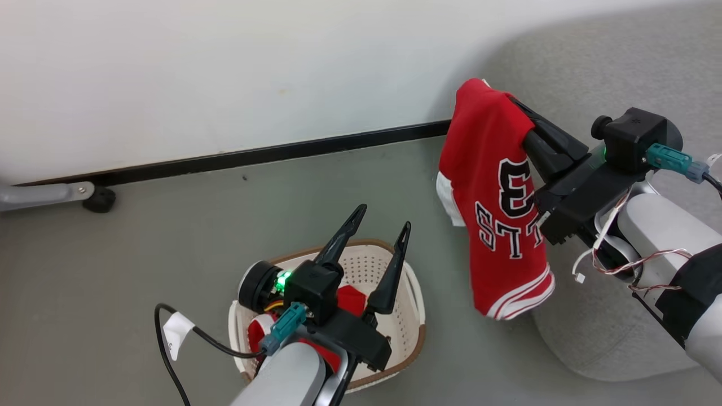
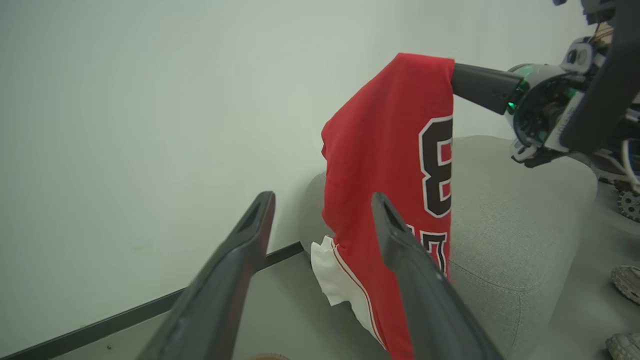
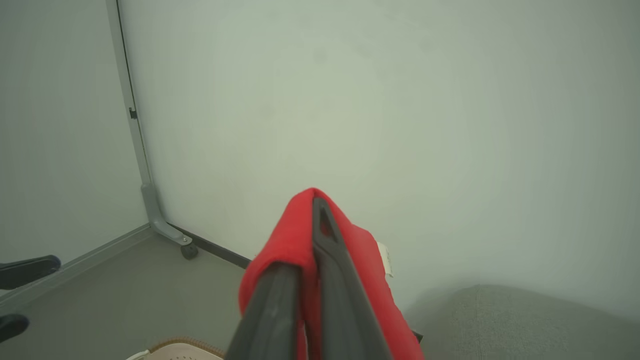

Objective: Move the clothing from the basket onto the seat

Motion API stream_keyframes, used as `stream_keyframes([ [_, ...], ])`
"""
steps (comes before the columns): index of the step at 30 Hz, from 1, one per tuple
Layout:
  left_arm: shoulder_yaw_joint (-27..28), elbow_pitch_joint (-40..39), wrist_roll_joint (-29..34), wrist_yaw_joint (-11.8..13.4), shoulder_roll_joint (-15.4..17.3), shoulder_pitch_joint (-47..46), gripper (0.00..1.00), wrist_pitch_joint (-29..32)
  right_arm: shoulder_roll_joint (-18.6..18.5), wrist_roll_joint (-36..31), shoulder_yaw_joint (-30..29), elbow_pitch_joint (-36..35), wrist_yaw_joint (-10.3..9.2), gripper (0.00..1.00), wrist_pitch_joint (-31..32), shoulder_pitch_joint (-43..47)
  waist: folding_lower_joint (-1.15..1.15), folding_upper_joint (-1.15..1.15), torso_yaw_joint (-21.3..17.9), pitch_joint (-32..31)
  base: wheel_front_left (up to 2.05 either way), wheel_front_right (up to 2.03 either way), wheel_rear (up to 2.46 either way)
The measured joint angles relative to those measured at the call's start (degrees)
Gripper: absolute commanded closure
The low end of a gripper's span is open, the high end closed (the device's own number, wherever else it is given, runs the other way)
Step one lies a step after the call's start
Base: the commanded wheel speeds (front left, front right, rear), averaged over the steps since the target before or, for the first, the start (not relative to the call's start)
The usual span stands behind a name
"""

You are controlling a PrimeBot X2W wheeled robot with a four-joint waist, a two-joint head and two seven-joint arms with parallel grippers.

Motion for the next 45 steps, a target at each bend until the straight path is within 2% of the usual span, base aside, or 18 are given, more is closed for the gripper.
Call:
stream_keyframes([
  [8, -1.5, 0.1, -0.9, -0.9, 0.0, -0.1, 0.00, 0.0, -0.3, 0.4, -0.7, -0.8, 0.00, 1.00, 0.0, 0.0, 0.00, 0.00, -4.8, 0.4, 0.00, 0.00, 0.00],
  [21, -1.3, 0.8, -1.4, -1.2, 0.0, -0.3, 0.00, 0.0, 1.4, 1.2, -2.5, -2.8, 0.00, 1.00, 0.0, 1.1, 0.00, 0.00, -11.4, 0.2, 0.00, 0.00, 0.00],
  [28, -1.8, 0.8, -1.5, -1.4, 0.0, -0.4, 0.00, 0.0, 1.0, 1.2, -3.7, -3.4, 0.00, 1.00, 0.0, 1.6, 0.00, 0.00, -15.3, 0.1, 0.00, 0.00, 0.00],
  [34, -5.4, 0.0, -2.8, -1.2, 0.0, -1.0, 0.00, 0.0, -2.6, 1.1, -7.5, -3.9, 0.00, 1.00, 0.0, 2.4, 0.00, 0.00, -17.0, 0.8, 0.00, 0.00, 0.00],
  [45, -10.1, -0.6, -3.4, 0.4, 0.1, -4.2, 0.00, 0.0, -9.6, 0.4, -17.0, -0.9, 0.00, 1.00, 0.0, -3.5, -0.01, 0.00, -16.0, 5.0, 0.00, 0.00, 0.00],
])
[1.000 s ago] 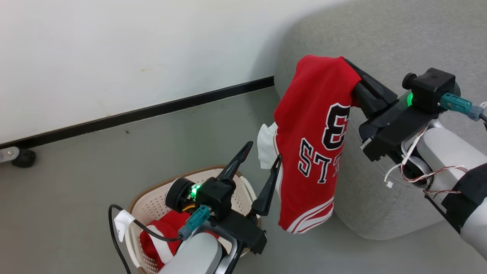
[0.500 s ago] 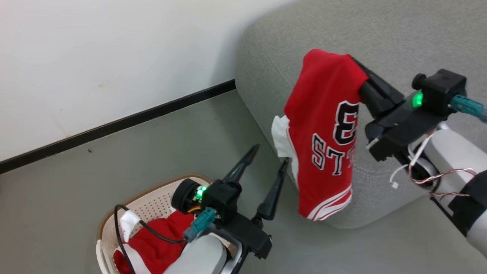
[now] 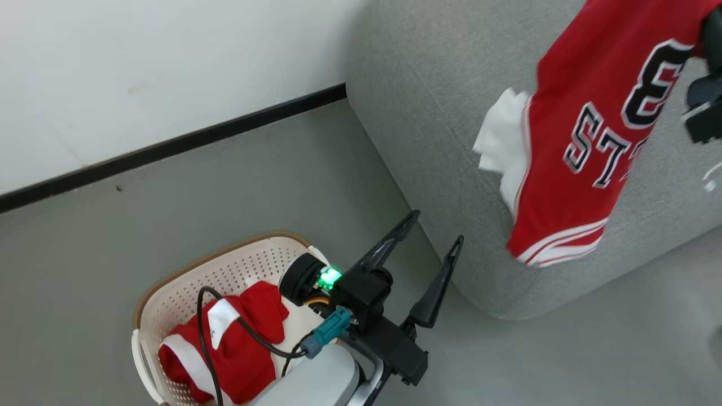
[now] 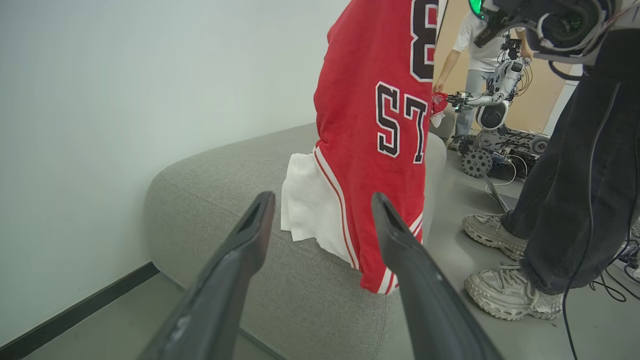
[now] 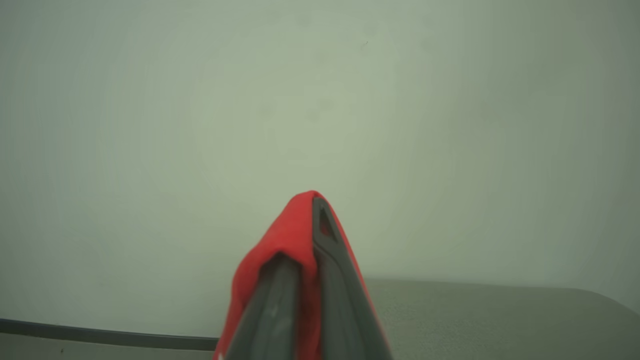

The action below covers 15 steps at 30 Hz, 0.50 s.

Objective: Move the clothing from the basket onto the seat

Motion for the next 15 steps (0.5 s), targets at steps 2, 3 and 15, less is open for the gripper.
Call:
stream_keyframes([
  [2, -0.6, 0.0, -0.1, 0.3, 0.1, -0.6, 0.00, 0.0, -0.9, -0.3, -1.2, 0.5, 0.00, 1.00, 0.0, -1.3, 0.00, 0.00, 0.5, 0.9, 0.00, 0.00, 0.00],
  [3, -0.9, -0.1, -0.1, 0.8, 0.1, -1.0, 0.00, 0.0, -1.4, -0.3, -1.7, 0.8, 0.00, 1.00, 0.0, -2.1, 0.00, 0.00, 0.7, 1.4, 0.00, 0.00, 0.00],
  [15, -4.5, -0.4, -0.1, 2.4, 0.3, -6.1, 0.00, 0.0, -8.2, -1.4, -7.8, 4.5, 0.00, 1.00, 0.0, -10.5, 0.01, 0.01, 3.7, 8.6, 0.00, 0.00, 0.00],
])
